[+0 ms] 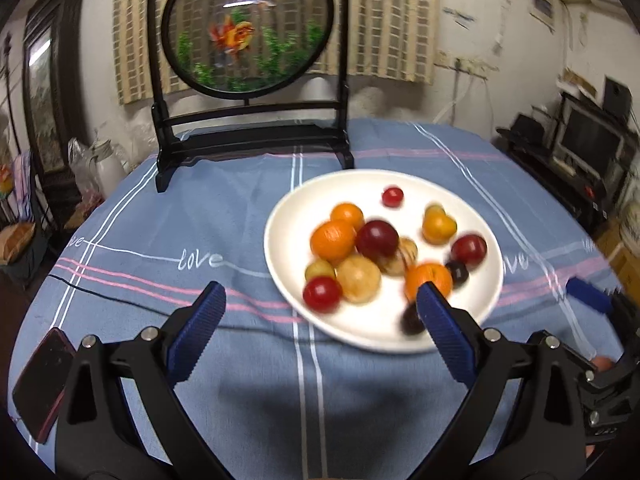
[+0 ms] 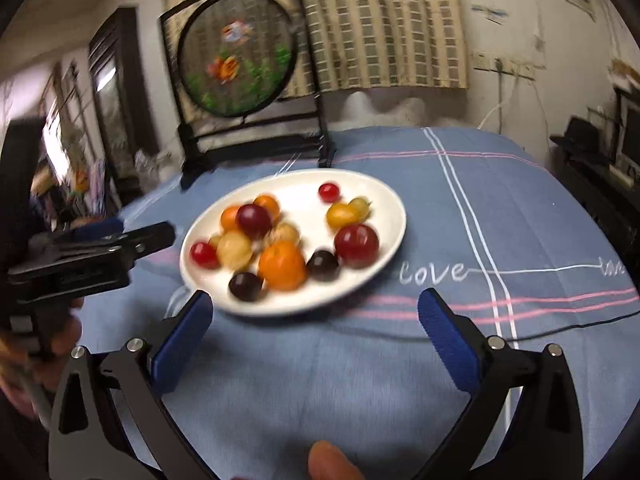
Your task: Organize fruits
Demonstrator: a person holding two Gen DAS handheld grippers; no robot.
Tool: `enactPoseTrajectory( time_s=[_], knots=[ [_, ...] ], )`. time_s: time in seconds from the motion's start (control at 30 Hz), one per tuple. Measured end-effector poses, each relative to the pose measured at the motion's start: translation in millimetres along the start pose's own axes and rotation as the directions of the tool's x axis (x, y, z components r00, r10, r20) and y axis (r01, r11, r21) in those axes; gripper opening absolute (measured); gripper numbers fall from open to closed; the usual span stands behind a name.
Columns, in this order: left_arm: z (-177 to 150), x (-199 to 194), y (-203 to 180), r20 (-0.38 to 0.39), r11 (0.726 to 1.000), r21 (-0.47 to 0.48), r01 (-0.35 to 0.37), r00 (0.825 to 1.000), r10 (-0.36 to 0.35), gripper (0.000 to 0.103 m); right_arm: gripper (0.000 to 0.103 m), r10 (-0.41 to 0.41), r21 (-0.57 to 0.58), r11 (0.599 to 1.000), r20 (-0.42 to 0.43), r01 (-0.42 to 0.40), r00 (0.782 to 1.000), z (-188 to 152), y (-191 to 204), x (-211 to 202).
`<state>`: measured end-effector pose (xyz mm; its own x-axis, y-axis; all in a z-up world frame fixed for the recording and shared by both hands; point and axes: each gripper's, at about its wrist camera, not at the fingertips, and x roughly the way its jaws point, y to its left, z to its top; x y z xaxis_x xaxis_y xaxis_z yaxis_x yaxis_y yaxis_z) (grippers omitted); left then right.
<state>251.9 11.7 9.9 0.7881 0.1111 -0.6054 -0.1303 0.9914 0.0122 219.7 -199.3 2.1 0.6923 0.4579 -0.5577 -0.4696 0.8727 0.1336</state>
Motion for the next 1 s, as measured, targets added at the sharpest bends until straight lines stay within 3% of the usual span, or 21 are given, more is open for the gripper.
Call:
enactPoseTrajectory(
  time_s=[0.1, 0.33, 0.5, 1.0],
  knots=[
    [-8.7, -8.8, -3.0, -0.001, 1.0, 0.013, 0.025, 1.0, -0.025, 0.098, 0.102, -0.039, -0.103, 0.994, -0.001, 0.039, 0.999, -8.6, 15.0, -7.8],
    [-13.1, -15.3, 1.1, -0.032, 0.999, -0.012, 0.047, 0.998, -0.047, 0.098, 0.102, -0.029, -0.171, 0.985, -0.046, 0.021, 0.999, -17.5, 29.1, -5.5],
    [-13.9, -19.0, 2.5, -0.036, 0.997, -0.034, 0.064, 0.997, -0.065, 0.098, 0.102, -0.017, -0.132, 0.991, -0.061, 0.009, 0.998, -16.4, 23.6, -3.5],
    [-19.3, -18.8, -5.9, -0.039, 0.999, 0.022, 0.039, 0.999, -0.038, 0.098, 0.102, -0.009, -0.095, 0.995, -0.064, 0.003, 0.998, -15.0, 17.9, -3.9]
  ],
)
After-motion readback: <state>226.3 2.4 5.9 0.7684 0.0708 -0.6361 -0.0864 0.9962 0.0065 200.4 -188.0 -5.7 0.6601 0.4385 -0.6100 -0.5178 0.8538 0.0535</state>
